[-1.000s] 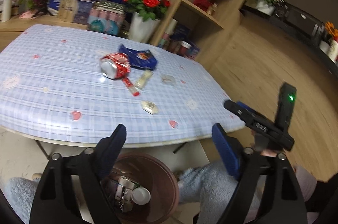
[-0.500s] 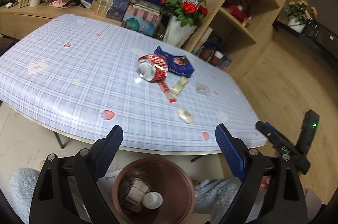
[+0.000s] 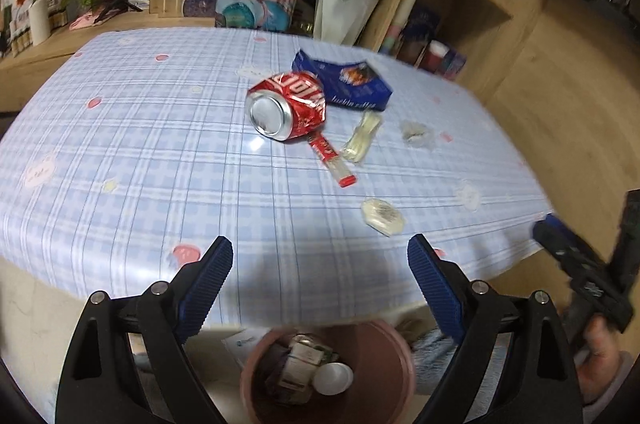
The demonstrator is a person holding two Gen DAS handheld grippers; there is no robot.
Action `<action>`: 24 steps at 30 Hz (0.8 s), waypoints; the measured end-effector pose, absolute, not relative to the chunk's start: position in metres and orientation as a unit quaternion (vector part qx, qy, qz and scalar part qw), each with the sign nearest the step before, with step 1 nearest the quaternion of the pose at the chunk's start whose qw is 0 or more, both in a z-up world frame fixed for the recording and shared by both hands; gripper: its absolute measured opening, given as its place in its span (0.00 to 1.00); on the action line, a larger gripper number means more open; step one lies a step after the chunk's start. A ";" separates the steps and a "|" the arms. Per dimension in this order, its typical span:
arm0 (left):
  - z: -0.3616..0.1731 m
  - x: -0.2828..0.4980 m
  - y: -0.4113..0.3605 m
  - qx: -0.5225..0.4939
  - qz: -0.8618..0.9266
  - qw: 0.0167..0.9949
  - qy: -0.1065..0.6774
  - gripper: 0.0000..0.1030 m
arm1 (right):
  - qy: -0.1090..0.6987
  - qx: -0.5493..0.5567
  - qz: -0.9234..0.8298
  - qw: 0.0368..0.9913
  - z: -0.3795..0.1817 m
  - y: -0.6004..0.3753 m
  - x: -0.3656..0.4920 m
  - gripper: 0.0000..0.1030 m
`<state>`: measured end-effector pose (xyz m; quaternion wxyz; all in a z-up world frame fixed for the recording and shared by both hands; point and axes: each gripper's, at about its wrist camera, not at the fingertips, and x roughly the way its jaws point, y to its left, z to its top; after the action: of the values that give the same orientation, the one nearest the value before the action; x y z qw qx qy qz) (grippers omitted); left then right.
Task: Collect trash
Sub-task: 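Reach the left gripper to the red lighter and grasp it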
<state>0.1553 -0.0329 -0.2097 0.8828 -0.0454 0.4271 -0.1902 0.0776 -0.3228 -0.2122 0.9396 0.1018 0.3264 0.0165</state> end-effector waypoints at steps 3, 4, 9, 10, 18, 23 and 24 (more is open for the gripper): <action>-0.220 0.184 -0.050 -0.033 -0.194 0.874 0.445 0.83 | 0.332 0.110 0.011 0.937 -0.216 -0.336 0.088 0.95; -0.224 0.195 -0.057 -0.028 -0.195 0.871 0.450 0.80 | 0.335 0.115 0.009 0.935 -0.217 -0.340 0.092 0.95; -0.243 0.238 -0.081 -0.029 -0.189 0.857 0.479 0.65 | 0.353 0.131 0.016 0.926 -0.222 -0.356 0.111 0.95; -0.247 0.245 -0.086 -0.028 -0.190 0.854 0.484 0.64 | 0.354 0.123 0.012 0.927 -0.222 -0.356 0.114 0.95; -0.271 0.282 -0.125 0.035 -0.174 0.845 0.505 0.64 | 0.375 0.119 -0.002 0.919 -0.237 -0.371 0.136 0.95; -0.278 0.299 -0.118 0.031 -0.145 0.847 0.510 0.63 | 0.384 0.108 -0.006 0.917 -0.242 -0.375 0.144 0.95; -0.278 0.301 -0.119 0.038 -0.143 0.847 0.510 0.63 | 0.386 0.106 -0.006 0.916 -0.243 -0.375 0.145 0.95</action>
<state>0.3010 -0.1192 -0.2785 0.8474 0.0375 0.5100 -0.1429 0.1454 -0.3749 -0.2427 0.9164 0.1065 0.3858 -0.0056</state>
